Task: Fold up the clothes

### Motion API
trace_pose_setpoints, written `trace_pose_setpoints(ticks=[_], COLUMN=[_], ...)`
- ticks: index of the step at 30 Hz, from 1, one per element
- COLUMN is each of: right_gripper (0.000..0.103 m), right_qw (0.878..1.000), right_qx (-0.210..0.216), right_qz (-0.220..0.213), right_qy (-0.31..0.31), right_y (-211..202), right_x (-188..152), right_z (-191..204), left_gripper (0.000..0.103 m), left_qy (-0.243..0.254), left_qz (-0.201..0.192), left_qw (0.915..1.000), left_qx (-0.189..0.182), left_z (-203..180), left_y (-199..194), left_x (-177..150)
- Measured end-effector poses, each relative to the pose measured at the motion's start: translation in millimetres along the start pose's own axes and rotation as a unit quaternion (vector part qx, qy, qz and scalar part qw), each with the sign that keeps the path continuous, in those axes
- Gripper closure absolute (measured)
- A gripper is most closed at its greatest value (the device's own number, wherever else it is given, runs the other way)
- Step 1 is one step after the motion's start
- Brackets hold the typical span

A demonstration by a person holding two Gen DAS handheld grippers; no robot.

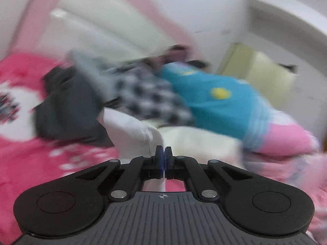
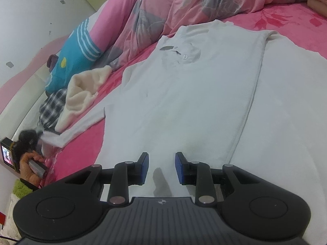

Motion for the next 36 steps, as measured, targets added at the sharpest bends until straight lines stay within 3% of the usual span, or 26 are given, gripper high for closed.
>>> trace_pose_setpoints(ticks=[2,4,9,13,17,19,20,23,25,27,28,30,35,36], right_gripper=[0.072,0.072,0.072,0.072,0.072,0.072,0.072,0.072,0.071,0.068,0.065,0.061,0.059,0.056], right_qw=[1.0,1.0,0.999,0.996,0.992,0.989,0.987,0.986,0.986,0.986,0.986,0.986,0.986,0.986], right_qx=[0.001,0.002,-0.002,-0.007,-0.001,0.003,0.005,0.008,0.007,0.006,0.005,0.004,0.0,-0.002], right_qz=[-0.007,-0.017,-0.045,-0.066,-0.087,-0.099,-0.104,-0.107,-0.108,-0.112,-0.113,-0.117,-0.125,-0.126], right_qy=[0.0,0.004,0.024,0.054,0.093,0.111,0.119,0.125,0.124,0.121,0.119,0.116,0.107,0.105], right_y=[-4.6,-12.4,-36.0,-53.9,-67.3,-73.3,-75.4,-76.7,-77.0,-78.4,-79.1,-80.6,-84.5,-85.9], right_x=[-0.2,-0.5,-3.2,-9.3,-15.3,-17.9,-19.2,-20.3,-20.2,-20.3,-20.3,-20.4,-20.5,-20.3], right_z=[-0.2,-2.3,-14.8,-34.4,-57.0,-67.7,-72.4,-82.7,-87.9,-91.0,-92.6,-95.7,-102.9,-103.2], left_gripper=[0.103,0.103,0.103,0.103,0.103,0.103,0.103,0.1,0.087,0.064,0.058,0.03,0.0,0.0], left_qy=[0.033,0.064,0.114,0.155,0.21,0.248,0.277,0.326,0.329,0.323,0.324,0.329,0.327,0.321], left_qz=[-0.002,0.0,0.037,0.092,0.164,0.197,0.218,0.266,0.291,0.299,0.297,0.293,0.29,0.293], left_qw=[0.9976,0.9895,0.9516,0.916,0.8803,0.8632,0.8503,0.8313,0.829,0.8327,0.8354,0.8394,0.8447,0.8455], left_qx=[-0.061,-0.129,-0.283,-0.358,-0.393,-0.393,-0.391,-0.364,-0.347,-0.336,-0.33,-0.318,-0.309,-0.31], left_z=[-37.2,-77.9,-168.1,-218.2,-246.5,-251.4,-253.5,-249.2,-244.7,-242.0,-242.9,-243.9,-246.9,-246.3], left_y=[-20.0,-44.4,-110.1,-150.0,-175.1,-180.8,-184.2,-187.0,-182.1,-183.1,-184.3,-189.3,-203.9,-205.5], left_x=[-5.0,-14.4,-59.1,-114.9,-187.0,-222.5,-242.7,-278.2,-283.9,-278.7,-274.3,-266.0,-247.4,-245.2])
Point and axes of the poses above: each gripper's, at about its wrist camera, not at the fingertips, and y roughly the way its jaws point, z to its left, x to its top, the point moved 5 cm from there along y, roughly the way its jaws point, and after that the axes turned 6 degrees about -y, right-handed, at the moved point
